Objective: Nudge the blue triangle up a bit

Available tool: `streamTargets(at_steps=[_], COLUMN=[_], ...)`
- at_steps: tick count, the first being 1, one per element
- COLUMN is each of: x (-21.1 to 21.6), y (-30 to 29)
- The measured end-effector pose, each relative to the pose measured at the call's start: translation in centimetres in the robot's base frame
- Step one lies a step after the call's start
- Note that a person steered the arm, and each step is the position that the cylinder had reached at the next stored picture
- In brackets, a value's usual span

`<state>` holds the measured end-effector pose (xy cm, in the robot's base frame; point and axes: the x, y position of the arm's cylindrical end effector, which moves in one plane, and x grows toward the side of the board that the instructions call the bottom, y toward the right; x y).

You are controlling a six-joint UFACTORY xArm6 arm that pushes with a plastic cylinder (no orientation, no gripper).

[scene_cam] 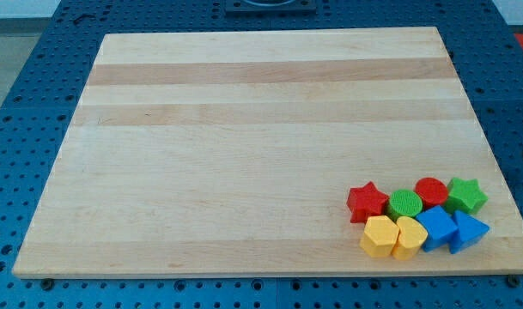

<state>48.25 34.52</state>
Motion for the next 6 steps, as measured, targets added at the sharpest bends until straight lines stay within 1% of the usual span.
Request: streamTargets(at_steps=[1,2,3,4,6], x=[4.2,11.5,12.0,11.6,12.4], y=[0.0,-0.1,-0.8,-6.3,-12.1])
